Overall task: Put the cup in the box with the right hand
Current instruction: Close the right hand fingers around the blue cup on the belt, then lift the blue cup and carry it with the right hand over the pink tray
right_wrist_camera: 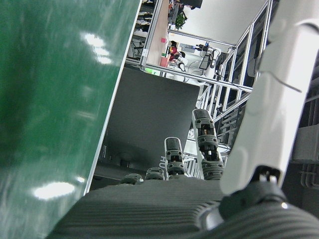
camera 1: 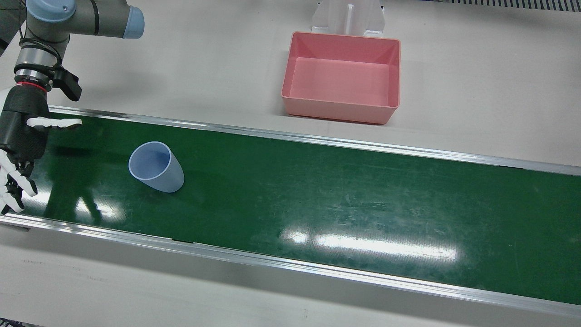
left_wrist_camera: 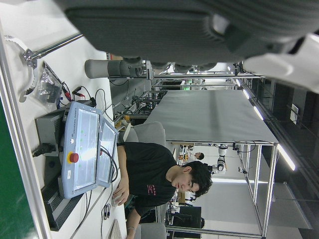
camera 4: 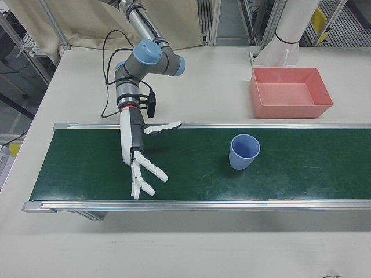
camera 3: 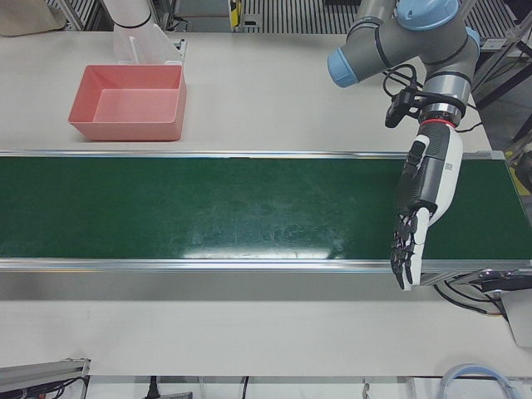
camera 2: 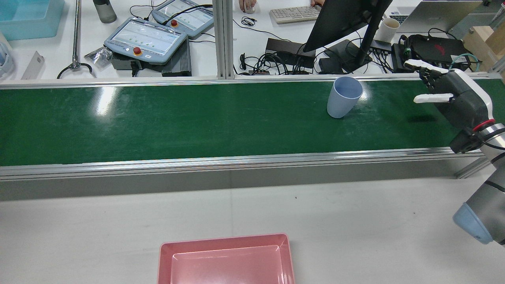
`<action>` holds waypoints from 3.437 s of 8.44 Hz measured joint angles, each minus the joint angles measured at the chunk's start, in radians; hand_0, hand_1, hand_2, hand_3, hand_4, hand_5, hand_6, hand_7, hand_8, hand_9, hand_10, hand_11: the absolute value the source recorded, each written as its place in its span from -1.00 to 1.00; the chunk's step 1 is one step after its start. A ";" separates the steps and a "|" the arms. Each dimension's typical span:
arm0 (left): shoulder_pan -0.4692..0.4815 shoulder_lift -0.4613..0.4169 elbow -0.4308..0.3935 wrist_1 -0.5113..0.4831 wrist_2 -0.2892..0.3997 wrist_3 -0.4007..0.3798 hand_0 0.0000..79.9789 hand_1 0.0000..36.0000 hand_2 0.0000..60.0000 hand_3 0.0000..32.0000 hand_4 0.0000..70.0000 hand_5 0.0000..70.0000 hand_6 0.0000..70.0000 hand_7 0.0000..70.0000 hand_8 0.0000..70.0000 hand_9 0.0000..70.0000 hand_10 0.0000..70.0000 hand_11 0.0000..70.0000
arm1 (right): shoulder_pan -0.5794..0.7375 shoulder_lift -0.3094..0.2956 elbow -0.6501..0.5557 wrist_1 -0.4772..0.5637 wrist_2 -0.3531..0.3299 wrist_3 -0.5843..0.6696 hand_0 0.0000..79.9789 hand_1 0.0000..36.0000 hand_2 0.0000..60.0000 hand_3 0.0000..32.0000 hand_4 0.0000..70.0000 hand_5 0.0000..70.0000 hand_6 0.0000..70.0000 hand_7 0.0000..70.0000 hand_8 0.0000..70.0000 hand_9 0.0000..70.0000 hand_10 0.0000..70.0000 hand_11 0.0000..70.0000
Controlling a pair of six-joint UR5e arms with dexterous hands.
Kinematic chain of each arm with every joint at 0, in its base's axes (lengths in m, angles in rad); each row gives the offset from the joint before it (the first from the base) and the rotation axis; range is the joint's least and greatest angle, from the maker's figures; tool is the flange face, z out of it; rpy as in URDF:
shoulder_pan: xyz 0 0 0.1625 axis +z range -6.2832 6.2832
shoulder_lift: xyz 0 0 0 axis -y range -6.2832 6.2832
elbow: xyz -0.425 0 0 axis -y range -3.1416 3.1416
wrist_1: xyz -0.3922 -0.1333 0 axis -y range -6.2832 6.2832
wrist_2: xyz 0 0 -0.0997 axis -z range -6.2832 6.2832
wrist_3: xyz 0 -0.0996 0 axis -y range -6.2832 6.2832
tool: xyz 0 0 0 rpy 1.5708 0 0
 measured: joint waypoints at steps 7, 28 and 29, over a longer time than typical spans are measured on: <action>0.000 0.000 0.000 0.000 0.000 0.000 -1.00 -1.00 -1.00 -1.00 -1.00 -1.00 -1.00 -1.00 -1.00 -1.00 -1.00 -1.00 | -0.042 -0.001 0.009 -0.003 0.000 0.005 0.45 -0.17 -0.96 -1.00 -0.70 -0.84 -0.84 -0.36 -1.00 -0.89 -1.00 -1.00; 0.000 0.000 -0.001 0.000 0.000 0.000 -1.00 -1.00 -1.00 -1.00 -1.00 -1.00 -1.00 -1.00 -1.00 -1.00 -1.00 -1.00 | -0.097 0.383 0.297 -0.224 -0.300 -0.002 1.00 1.00 1.00 -1.00 1.00 -0.13 0.66 1.00 1.00 1.00 1.00 1.00; 0.000 0.000 -0.001 0.000 0.000 0.000 -1.00 -1.00 -1.00 -1.00 -1.00 -1.00 -1.00 -1.00 -1.00 -1.00 -1.00 -1.00 | -0.154 0.394 0.322 -0.238 -0.342 -0.003 1.00 1.00 1.00 -1.00 1.00 -0.13 0.66 1.00 1.00 1.00 1.00 1.00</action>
